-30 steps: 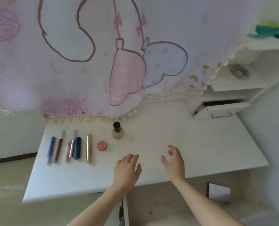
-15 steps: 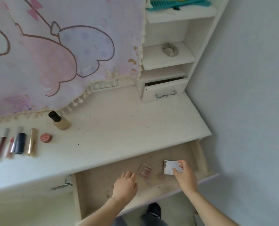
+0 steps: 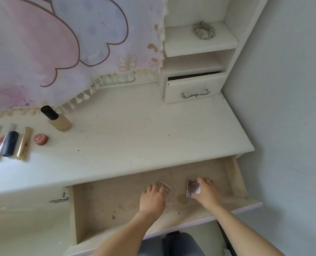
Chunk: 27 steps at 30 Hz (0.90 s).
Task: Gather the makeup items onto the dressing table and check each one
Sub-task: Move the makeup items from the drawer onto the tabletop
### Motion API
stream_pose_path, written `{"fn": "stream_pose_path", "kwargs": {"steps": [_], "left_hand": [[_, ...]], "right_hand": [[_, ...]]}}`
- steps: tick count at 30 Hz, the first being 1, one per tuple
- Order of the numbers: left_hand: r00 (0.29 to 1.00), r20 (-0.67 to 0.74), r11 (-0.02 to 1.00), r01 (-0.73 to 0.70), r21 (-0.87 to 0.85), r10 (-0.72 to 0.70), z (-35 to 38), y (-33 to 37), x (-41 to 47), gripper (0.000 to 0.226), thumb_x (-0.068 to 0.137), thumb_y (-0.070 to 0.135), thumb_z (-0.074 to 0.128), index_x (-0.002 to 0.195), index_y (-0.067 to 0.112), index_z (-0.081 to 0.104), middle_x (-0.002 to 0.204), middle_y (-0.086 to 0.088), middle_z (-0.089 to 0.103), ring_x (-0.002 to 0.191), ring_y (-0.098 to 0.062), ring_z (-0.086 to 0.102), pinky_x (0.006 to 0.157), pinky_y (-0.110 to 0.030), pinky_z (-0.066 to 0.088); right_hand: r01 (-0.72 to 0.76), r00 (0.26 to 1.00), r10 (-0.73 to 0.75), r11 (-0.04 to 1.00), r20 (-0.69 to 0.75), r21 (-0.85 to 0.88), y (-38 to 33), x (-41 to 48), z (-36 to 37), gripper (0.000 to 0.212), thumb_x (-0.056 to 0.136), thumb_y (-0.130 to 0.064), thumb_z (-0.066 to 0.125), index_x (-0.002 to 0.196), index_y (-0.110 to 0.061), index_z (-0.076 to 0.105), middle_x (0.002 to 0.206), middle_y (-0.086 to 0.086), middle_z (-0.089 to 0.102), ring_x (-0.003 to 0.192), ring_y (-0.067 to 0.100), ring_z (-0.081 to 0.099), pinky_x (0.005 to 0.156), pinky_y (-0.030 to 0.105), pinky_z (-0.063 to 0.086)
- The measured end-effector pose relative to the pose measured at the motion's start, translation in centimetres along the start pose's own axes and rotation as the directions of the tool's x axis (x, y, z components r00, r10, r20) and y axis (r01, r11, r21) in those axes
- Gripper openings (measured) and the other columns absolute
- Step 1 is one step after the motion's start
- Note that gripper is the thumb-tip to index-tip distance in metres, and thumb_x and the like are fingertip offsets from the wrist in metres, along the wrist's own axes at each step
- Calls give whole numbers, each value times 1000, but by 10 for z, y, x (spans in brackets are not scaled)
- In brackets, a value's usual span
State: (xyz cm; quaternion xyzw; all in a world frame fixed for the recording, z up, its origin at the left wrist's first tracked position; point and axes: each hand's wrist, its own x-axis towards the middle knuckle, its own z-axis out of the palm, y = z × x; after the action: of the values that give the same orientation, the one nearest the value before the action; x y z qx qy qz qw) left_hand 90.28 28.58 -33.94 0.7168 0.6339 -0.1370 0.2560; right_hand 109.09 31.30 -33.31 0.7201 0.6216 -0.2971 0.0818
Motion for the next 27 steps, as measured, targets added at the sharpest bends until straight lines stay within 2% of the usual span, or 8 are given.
{"fn": "stream_pose_path", "kwargs": {"steps": [8,12,14,16,18,22,25,27], "left_hand": [[1000,2,1000,-26,3,26,28,1,23,56,90,27,50,139,14,25,141,-14,31,126,-32,34,99,-40,34],[1000,-26,1000,17,-8,-17,30,-1,27,61,84,28,58,136,11,30,133,-16,38,119,-32,40,92,-41,37],[993,-108,999,36,-34,-39,31,-1,30,69,60,35,78,119,10,52,110,-16,56,95,-32,56,73,-41,48],[988,-151,999,36,-1,-36,37,-3,35,75,17,37,87,87,14,69,74,-10,63,60,-25,61,44,-32,47],[978,-206,999,39,-21,-42,43,-3,42,74,7,33,84,78,16,70,65,-7,62,52,-23,58,38,-30,43],[994,-89,996,63,-63,-69,42,1,39,70,30,23,83,96,12,65,85,-11,64,72,-29,61,48,-34,47],[996,-76,993,40,-109,-49,37,2,34,63,72,16,65,129,9,39,124,-15,44,112,-33,43,81,-39,44],[998,-44,993,32,-117,-38,31,2,29,61,79,15,57,134,11,30,132,-15,36,118,-32,36,88,-38,41]], "right_hand": [[50,997,-38,985,73,-165,-9,28,32,64,79,-25,61,135,-16,33,133,12,39,126,30,36,99,34,39],[69,996,-52,959,69,-274,-7,33,38,70,77,-26,64,137,-16,30,133,12,38,125,30,38,101,35,39],[75,996,-58,944,63,-322,-3,35,42,71,78,-27,65,138,-16,29,135,12,37,127,30,37,103,36,38],[80,997,-64,922,53,-380,0,38,46,70,79,-24,64,138,-16,28,135,13,37,126,31,37,106,37,35],[89,996,-82,896,35,-436,2,42,49,67,80,-19,62,138,-14,30,132,15,39,124,33,39,107,39,33],[114,993,-113,881,30,-458,1,44,47,63,79,-18,59,136,-13,33,130,16,42,120,34,41,105,38,33],[122,992,-120,893,32,-433,-2,38,41,67,77,-23,60,137,-15,30,130,14,40,121,32,39,104,35,33],[128,992,-125,897,35,-422,-6,29,32,70,76,-24,60,138,-16,28,131,14,39,122,32,37,104,34,32]]}}
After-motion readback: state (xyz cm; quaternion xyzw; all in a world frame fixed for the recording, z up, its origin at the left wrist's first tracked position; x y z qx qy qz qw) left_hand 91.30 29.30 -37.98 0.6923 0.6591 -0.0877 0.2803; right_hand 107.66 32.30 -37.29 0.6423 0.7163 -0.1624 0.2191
